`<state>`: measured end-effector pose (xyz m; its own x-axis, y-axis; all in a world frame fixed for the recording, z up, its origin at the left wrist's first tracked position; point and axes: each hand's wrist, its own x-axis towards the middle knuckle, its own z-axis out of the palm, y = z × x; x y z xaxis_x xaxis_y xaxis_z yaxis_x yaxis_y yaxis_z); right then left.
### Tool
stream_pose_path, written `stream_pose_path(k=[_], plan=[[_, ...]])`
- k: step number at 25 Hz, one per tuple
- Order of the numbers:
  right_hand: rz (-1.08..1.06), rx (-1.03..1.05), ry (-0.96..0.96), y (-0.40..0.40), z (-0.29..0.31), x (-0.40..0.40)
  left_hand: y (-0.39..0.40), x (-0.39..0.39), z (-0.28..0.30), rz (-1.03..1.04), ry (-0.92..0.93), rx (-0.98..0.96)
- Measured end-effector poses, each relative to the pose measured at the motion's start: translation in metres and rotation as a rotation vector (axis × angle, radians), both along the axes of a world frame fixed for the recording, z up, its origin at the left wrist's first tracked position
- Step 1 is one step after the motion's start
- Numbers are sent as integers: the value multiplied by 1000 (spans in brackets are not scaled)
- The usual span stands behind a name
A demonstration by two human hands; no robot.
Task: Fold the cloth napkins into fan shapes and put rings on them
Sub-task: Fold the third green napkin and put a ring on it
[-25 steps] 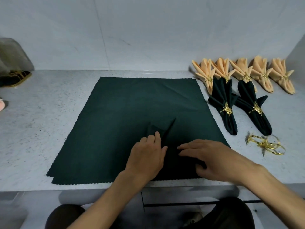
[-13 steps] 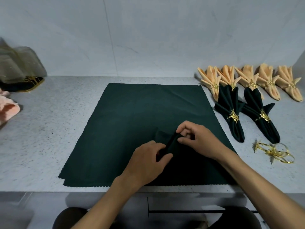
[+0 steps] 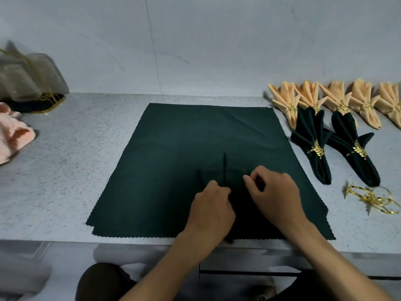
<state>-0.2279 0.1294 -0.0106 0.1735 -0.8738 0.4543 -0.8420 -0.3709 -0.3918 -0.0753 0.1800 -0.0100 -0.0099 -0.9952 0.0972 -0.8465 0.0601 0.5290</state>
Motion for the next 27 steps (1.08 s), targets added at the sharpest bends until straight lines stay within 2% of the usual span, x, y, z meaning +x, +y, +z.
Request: stream_pose_path(k=[2,4,7,8,10,11,13,15,17,20,23,27], plan=[[49,203,-34,15,0,-6,-8,-17,7,31,143,141],[131,324,-94,27,-8,-15,-13,-27,11,20,268,203],[191,251,11,40,-21,-19,-19,-25,13,14,385,214],[197,187,86,41,-26,-20,-21,-21,14,-37,334,219],[245,122,175,39,-33,-26,-31,-5,15,-202,-13,84],[277,142,173,35,-34,-30,-38,6,14,-294,-188,-14],[329,213,119,26,-31,-42,-54,32,13,-463,-354,-134],[399,263,60,13,-25,-54,-63,50,10,-563,-347,-139],[404,269,31,6,-17,-59,-64,57,5,-583,-250,-121],[268,214,1,11,-15,-50,-54,64,-1,-489,-108,-63],[138,80,-21,20,-22,-37,-51,71,-8,-495,-74,-68],[34,65,36,24,-28,-28,-57,68,-14,-501,-34,-148]])
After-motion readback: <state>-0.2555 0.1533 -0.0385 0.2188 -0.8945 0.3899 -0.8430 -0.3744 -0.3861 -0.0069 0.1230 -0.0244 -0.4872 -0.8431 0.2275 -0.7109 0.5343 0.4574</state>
